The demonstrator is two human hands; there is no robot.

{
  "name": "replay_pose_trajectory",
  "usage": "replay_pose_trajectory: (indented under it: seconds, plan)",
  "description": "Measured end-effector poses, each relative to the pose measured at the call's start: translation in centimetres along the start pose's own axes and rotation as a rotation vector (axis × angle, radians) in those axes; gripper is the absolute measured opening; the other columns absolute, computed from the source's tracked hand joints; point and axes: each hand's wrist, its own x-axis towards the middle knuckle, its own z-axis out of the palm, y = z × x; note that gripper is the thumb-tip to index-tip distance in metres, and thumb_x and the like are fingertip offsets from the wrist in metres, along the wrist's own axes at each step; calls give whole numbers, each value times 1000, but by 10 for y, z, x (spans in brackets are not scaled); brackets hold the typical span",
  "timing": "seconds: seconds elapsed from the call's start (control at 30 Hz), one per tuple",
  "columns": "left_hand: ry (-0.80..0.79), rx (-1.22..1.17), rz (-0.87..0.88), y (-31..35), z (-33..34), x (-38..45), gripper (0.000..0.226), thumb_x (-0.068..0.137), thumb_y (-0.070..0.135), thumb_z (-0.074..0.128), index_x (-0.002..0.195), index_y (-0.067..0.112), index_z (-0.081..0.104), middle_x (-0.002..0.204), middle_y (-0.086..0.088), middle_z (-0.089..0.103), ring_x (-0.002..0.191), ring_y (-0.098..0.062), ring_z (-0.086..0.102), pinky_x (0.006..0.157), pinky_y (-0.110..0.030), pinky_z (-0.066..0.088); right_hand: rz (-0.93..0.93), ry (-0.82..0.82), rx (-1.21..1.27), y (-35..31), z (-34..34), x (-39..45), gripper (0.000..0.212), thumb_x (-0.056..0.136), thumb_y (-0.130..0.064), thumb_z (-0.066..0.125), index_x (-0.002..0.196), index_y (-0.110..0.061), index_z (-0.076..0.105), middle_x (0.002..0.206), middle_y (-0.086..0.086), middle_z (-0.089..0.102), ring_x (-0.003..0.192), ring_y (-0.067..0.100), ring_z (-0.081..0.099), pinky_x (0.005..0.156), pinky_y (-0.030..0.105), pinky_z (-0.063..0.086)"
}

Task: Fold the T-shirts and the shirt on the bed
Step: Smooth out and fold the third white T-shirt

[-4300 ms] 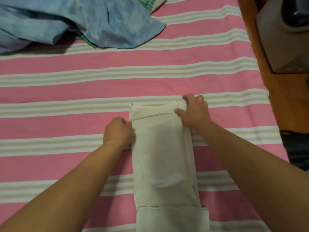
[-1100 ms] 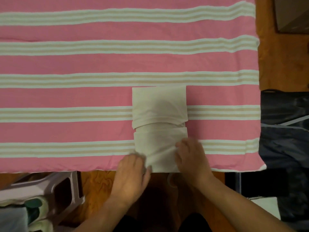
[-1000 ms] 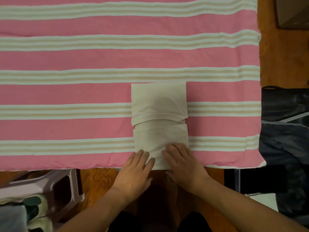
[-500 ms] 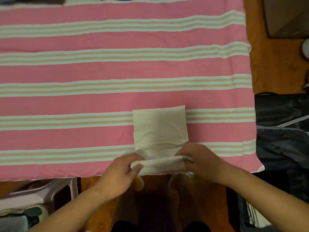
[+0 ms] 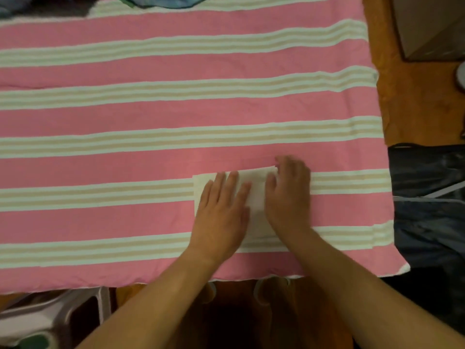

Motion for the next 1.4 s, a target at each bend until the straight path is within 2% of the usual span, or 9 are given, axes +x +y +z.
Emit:
replay_pose_trajectory:
  seconds: [0.23,0.43,0.6,0.7,0.8,0.97,1.03,1.23,1.4]
  plan:
    - [-209,64,-342,-11,57,8,61,105,59,7,153,44,-27,163,1,-36,147,-31,-37,120,-65,-11,-215,-357,-356,41,51,-26,63,105,-51,29,161,-29,12,169,11,1,155,34,-4,124,56,9]
    - [-4,-108,-318,-19,48,-10,57,109,40,33,162,37,13,169,-15,0,154,-39,1,120,-64,13,76,-285,-349,39,45,-27,63,106,-55,21,161,-30,4,168,14,-1,154,34,-3,125,49,3]
    - [-67,-736,-670,-27,15,-19,67,102,25,56,160,35,22,158,-9,22,135,-27,35,108,-29,31,481,-200,144,13,43,-47,78,94,-40,63,156,-15,24,151,11,33,137,30,36,115,41,31]
    - [-179,-989,-552,-47,-10,-8,65,101,13,60,156,37,34,160,11,33,144,-12,37,116,-29,32,747,-278,593,12,27,-29,69,86,-29,76,143,-16,40,131,5,58,112,26,62,98,46,53]
    - [-240,-1099,-523,-48,-40,-8,47,98,10,64,136,38,59,143,10,54,118,-5,61,91,-22,51,956,-416,1104,13,-6,-40,33,91,-14,72,122,-6,64,115,12,72,97,29,71,82,44,60]
    - [-407,-1123,-420,17,-66,-39,42,93,17,72,121,47,65,142,8,56,127,-22,57,105,-58,47,1012,-262,1414,46,-69,-131,24,91,-5,65,115,-8,69,113,11,74,105,31,70,96,48,54]
    - [-553,-1157,-367,66,-58,-57,48,93,6,69,123,43,66,132,8,64,116,-17,64,95,-44,56,1021,-204,1410,82,-101,-185,30,92,-5,67,120,-14,68,117,9,74,112,32,67,100,53,52]
    - [-877,-822,-81,234,42,-113,54,94,-5,63,126,38,64,87,2,59,59,-4,56,55,-8,44,1161,-99,1427,240,-166,-354,50,83,-9,72,131,-13,60,119,9,73,107,29,71,93,48,55]
    - [-1019,-534,145,378,200,-148,59,95,-6,54,125,44,63,71,5,58,46,-6,43,44,-20,37,1496,48,1600,404,-172,-471,36,92,-16,68,126,-6,63,110,14,75,94,30,74,78,44,58]
